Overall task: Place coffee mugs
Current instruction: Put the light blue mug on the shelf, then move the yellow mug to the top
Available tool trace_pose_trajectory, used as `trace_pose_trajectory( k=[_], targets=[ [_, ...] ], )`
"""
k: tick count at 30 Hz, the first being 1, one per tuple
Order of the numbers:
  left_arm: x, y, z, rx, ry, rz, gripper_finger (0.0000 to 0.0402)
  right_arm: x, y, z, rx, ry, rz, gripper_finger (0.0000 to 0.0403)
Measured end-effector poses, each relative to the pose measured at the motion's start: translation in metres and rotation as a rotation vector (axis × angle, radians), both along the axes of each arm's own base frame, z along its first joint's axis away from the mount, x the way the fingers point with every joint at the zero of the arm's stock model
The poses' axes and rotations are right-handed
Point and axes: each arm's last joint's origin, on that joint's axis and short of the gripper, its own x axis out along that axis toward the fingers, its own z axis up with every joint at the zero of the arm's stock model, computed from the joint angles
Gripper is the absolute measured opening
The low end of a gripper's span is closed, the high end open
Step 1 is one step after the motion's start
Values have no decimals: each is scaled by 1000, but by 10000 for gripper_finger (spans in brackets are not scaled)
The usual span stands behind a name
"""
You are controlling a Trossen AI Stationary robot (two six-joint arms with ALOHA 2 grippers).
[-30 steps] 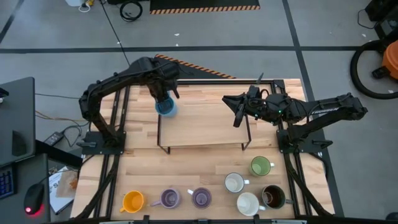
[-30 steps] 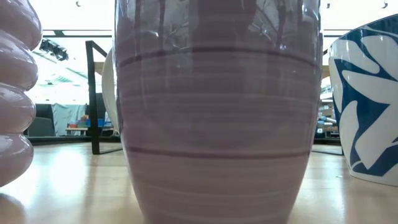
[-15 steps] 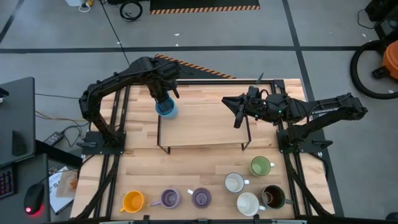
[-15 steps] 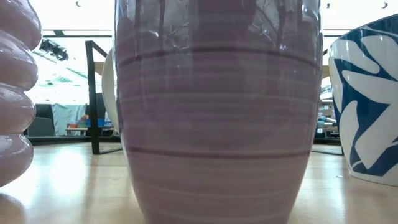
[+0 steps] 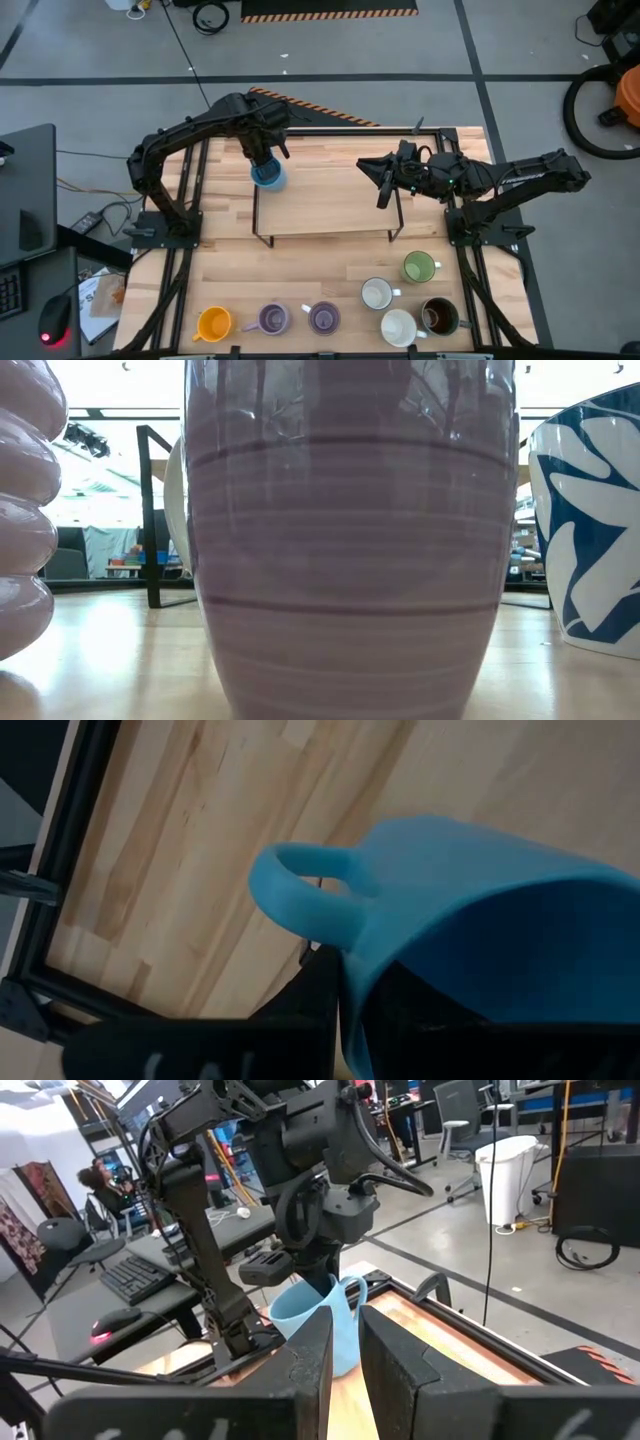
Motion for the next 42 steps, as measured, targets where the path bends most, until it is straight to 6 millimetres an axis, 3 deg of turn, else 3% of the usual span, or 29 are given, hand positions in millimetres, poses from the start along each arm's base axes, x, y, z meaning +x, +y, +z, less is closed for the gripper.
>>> trace_pose_trajectory(
  k=[6,18,24,28,35,39,42],
  targets=[
    [1,0,0,3,-3,3,45,0,0,0,0,0,5,59],
    [3,2,0,23,-28,22,139,0,0,0,1,0,8,59],
    [1,1,3,36,-13,-2,148,0,0,0,1,1,8,59],
    [-1,1,18,73,-47,-12,148,0,0,0,7,1,8,59],
    [-9,-4,63,142,-173,-25,149,0,0,-1,7,8,8,59],
    [-9,-17,86,105,-296,-56,149,0,0,-1,6,10,10,59],
    [-4,-38,93,-14,-376,-141,149,0,0,-3,-3,36,16,59]
  ],
)
